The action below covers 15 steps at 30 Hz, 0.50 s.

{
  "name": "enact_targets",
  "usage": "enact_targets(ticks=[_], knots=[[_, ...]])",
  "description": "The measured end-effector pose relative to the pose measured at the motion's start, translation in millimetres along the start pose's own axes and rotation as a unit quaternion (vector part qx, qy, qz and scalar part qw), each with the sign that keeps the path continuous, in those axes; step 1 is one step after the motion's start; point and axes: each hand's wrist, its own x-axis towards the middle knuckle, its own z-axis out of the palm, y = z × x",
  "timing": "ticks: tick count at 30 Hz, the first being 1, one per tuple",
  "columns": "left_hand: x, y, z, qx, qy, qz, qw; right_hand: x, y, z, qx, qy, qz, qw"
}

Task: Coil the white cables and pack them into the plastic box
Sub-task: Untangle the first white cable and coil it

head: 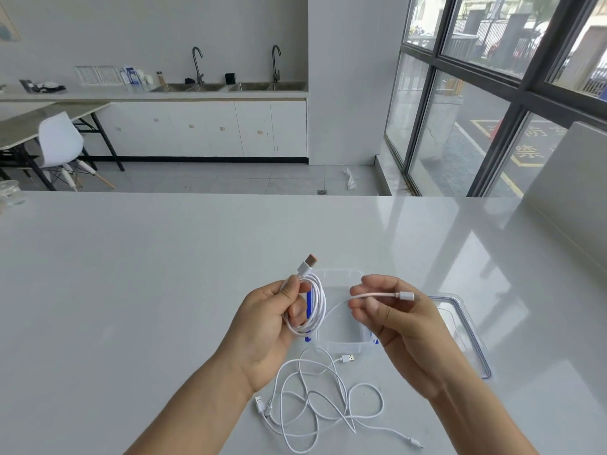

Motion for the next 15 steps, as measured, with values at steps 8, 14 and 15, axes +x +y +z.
enact_targets(ticks=[8, 14, 15], knots=[[1, -10, 9, 0.11, 0.054, 0.029, 0.992, -21, 5, 28, -0.206, -0.022, -0.114, 0.972], [0, -7, 13, 0.074, 0.035, 0.011, 0.997, -32, 1, 24, -0.459, 0.017, -0.121, 0.88], [0, -6, 13, 0.058, 0.036, 0.004, 0.998, -34, 0, 24, -0.463, 0.015, -0.107, 0.88]])
